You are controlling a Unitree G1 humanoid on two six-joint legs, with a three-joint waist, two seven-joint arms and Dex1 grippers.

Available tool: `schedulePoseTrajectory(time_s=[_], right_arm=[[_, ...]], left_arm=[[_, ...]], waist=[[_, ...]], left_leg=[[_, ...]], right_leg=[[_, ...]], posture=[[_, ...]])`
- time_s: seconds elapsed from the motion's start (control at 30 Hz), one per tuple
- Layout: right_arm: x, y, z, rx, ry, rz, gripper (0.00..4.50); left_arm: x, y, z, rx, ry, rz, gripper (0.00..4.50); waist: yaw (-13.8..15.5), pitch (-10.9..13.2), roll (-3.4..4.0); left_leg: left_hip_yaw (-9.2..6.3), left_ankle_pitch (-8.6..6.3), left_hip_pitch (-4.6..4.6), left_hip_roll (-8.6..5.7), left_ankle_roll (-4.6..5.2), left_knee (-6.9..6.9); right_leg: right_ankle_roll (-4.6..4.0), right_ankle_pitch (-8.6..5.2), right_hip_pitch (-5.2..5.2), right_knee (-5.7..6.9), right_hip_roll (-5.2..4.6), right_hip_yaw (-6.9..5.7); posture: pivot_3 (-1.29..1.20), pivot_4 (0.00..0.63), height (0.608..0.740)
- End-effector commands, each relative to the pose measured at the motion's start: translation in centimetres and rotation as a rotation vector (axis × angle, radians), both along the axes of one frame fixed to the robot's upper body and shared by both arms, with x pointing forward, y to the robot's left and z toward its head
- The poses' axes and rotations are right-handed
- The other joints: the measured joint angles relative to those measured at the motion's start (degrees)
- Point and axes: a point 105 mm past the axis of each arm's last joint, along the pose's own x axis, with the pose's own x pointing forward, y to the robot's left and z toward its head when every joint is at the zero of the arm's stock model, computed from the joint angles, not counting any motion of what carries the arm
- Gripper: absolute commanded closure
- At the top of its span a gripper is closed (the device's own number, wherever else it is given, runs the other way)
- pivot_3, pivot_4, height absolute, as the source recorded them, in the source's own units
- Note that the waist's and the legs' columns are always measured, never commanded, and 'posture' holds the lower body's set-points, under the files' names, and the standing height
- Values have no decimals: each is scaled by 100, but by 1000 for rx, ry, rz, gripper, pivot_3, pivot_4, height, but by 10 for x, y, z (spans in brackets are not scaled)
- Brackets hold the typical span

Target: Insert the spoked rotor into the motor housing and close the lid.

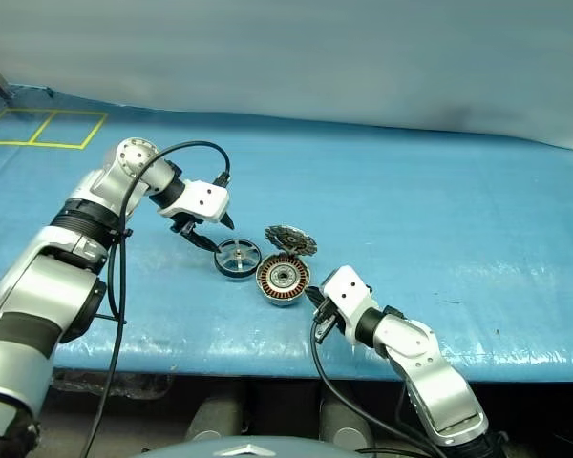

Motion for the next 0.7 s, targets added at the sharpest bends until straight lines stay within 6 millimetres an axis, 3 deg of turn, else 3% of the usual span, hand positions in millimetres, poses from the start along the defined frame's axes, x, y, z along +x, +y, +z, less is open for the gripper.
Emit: schedulePoseTrajectory(time_s=[0.03,0.23,0.7], right_arm=[[-2,6,17,16,-52,55,4500],[-8,1,19,-41,-19,121,4500],[-6,-3,26,-81,-21,133,4500]], left_arm=[[2,-4,10,77,-33,-64,1552],[4,-8,9,207,-59,-126,1552],[5,-26,-5,295,-80,-217,1552]], waist=[[1,0,0],[1,0,0],[-10,2,-2]], left_leg=[[-1,0,0,0,0,0],[-4,0,-3,-2,1,1],[-9,-1,-2,-4,2,43]], right_leg=[[0,1,0,1,0,-1],[3,3,0,2,0,0],[-1,-1,-5,58,2,1]], posture=[[0,150,740],[0,150,740],[0,150,740]])
